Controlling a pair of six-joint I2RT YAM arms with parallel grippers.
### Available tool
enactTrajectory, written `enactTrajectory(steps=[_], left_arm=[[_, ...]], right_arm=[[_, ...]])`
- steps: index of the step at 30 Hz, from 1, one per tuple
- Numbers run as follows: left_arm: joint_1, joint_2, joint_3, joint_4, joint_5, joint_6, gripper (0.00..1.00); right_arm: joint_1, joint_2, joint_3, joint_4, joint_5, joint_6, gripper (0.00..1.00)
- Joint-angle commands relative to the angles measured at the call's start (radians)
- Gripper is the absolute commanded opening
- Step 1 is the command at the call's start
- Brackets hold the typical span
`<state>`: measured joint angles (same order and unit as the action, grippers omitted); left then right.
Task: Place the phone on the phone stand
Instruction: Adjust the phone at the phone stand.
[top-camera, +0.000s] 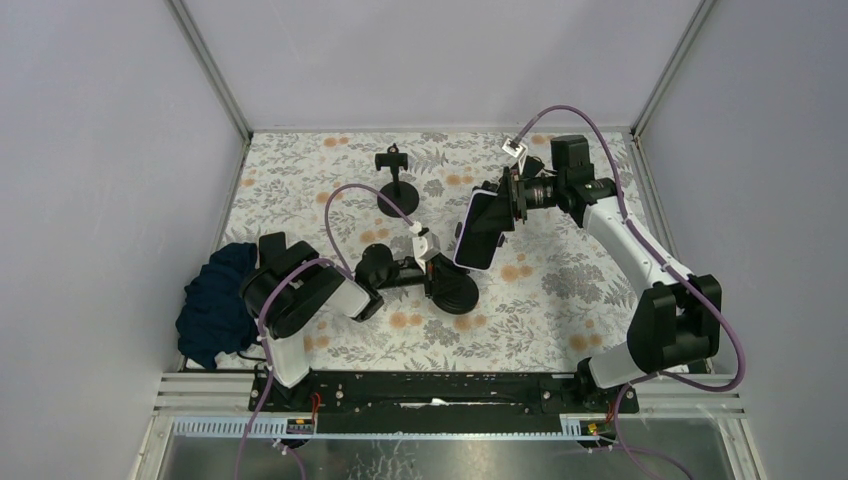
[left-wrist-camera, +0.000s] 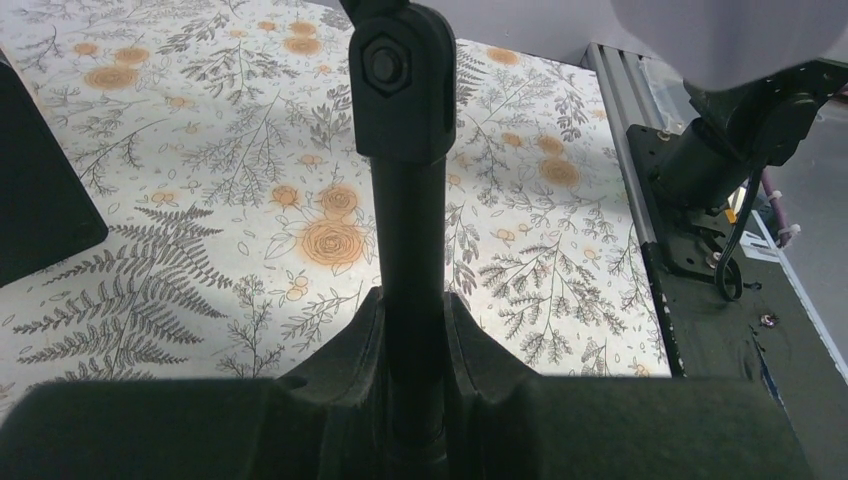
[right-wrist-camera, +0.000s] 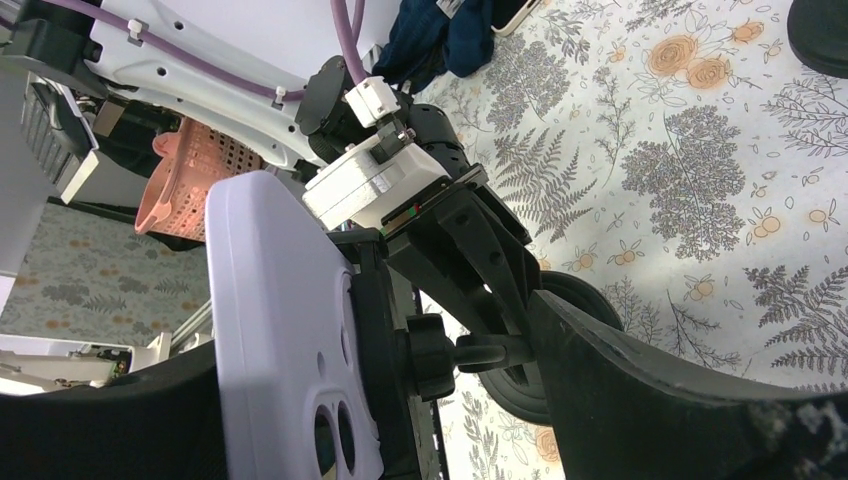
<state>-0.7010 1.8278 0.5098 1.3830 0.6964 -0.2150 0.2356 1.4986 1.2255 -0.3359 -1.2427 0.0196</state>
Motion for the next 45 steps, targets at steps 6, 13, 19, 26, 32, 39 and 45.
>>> enactTrajectory(steps=[6,13,19,26,32,39,45], left_arm=[[-0.014,-0.003,0.079,0.215,0.0,-0.006,0.0],[-0.014,0.009,0.11,0.215,0.006,0.01,0.0],[-0.014,0.017,0.126,0.215,0.004,0.007,0.0],[-0.012,0.021,0.129,0.214,-0.021,0.006,0.05],[-0.012,0.036,0.154,0.214,-0.007,0.0,0.06],[-0.012,0.04,0.152,0.214,0.005,-0.003,0.05],[-0.012,0.044,0.163,0.214,-0.006,-0.006,0.07]], right_arm=[[0.015,-0.048,-0.047,0.146,-0.039,0.115,0.74],[0.018,-0.038,-0.073,0.243,-0.075,0.228,0.61],[0.017,-0.034,-0.079,0.261,-0.079,0.251,0.46],[0.017,-0.035,-0.065,0.245,-0.092,0.233,0.41],[0.014,-0.049,-0.035,0.194,-0.1,0.197,0.69],[-0.014,-0.061,0.016,0.155,-0.1,0.192,0.74],[-0.015,-0.083,-0.027,0.236,-0.101,0.259,0.63]])
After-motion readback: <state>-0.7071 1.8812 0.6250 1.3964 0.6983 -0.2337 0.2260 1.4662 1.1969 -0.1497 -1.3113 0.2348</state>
